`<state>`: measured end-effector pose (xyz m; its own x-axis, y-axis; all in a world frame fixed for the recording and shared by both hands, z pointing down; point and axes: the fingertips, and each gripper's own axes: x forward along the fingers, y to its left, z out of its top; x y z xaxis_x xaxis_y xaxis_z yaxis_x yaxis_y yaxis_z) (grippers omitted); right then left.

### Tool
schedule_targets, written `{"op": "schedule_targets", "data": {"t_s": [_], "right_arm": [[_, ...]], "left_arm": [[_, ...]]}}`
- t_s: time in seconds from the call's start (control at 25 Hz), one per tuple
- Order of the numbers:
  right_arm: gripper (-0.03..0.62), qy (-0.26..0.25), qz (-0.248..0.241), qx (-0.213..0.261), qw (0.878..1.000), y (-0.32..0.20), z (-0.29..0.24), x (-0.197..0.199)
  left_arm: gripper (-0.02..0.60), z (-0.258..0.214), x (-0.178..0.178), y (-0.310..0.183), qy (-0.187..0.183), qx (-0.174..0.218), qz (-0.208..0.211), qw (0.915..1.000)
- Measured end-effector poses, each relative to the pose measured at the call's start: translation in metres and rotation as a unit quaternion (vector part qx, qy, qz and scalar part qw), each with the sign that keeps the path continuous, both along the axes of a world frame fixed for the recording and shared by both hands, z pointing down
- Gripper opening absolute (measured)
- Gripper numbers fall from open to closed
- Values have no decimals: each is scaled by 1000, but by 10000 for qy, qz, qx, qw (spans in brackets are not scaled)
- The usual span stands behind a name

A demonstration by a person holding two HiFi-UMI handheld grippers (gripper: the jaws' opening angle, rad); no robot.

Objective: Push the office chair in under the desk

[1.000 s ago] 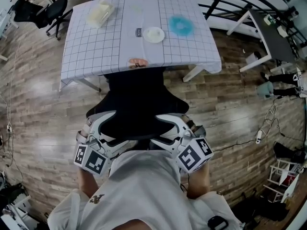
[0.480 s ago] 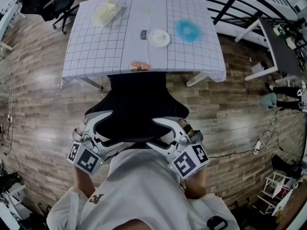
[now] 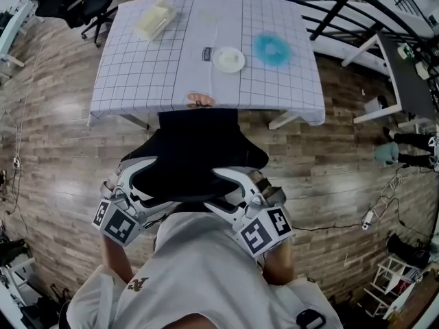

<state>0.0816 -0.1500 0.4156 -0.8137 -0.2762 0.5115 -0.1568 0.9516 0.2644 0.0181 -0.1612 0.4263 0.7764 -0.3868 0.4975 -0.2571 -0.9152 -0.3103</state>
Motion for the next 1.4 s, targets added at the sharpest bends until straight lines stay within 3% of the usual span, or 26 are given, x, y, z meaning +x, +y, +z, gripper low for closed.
{"op": "schedule_targets", "data": {"t_s": [1.4], "right_arm": [[313,-21,235,-51,9997,-77,-2,-44]], "left_arm": [[423,-4,-42,-79,178,84,348,9992]]}}
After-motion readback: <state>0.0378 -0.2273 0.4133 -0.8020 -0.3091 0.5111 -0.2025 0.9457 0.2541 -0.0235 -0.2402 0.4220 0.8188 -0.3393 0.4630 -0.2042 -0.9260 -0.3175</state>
